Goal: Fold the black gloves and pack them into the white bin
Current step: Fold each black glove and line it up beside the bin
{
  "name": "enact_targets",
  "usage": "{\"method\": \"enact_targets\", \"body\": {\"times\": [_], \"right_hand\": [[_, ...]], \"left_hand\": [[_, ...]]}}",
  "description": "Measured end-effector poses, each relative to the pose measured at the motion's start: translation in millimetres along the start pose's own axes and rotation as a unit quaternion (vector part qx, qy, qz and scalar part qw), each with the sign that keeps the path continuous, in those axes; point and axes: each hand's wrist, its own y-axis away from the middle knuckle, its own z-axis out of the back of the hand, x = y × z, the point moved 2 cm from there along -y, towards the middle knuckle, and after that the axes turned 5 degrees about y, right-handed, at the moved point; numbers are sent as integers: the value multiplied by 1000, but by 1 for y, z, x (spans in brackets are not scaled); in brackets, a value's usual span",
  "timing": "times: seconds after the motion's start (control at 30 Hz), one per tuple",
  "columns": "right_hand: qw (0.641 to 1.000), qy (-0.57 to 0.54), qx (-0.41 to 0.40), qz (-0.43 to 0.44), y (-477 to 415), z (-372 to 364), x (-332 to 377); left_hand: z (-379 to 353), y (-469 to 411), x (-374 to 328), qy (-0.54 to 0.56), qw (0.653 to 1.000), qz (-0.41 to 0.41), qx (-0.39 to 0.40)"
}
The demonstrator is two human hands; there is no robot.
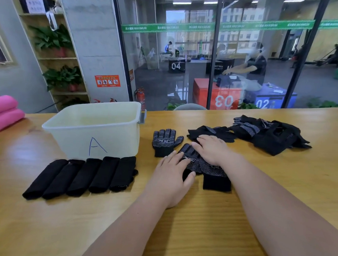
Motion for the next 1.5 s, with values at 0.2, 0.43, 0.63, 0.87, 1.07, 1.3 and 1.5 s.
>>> {"method": "enact_targets", "body": {"times": [0.2,0.43,0.63,0.87,1.07,1.3,1.5], "right_hand": [[999,7,26,22,4,3,4],[998,64,-5,19,-2,9,10],[954,-262,-146,10,-15,38,10],[749,-597,-273,-90,-4,79,-6],[972,-159,-59,-166,18,12,-47],[982,-81,-113,-126,30,15,-51],[982,1,-144,-119,24,27,-50]], "left_hand": [[2,2,-2,1,1000,0,-6],[3,2,-3,10,1000,1,-4],[4,1,-2,12,1000,2,-13],[6,4,-4,12,1000,4,-14],[9,4,-7,8,1000,9,-6],[8,4,-6,11,1000,11,-9],[10,5,-7,19,1000,8,-17]]}}
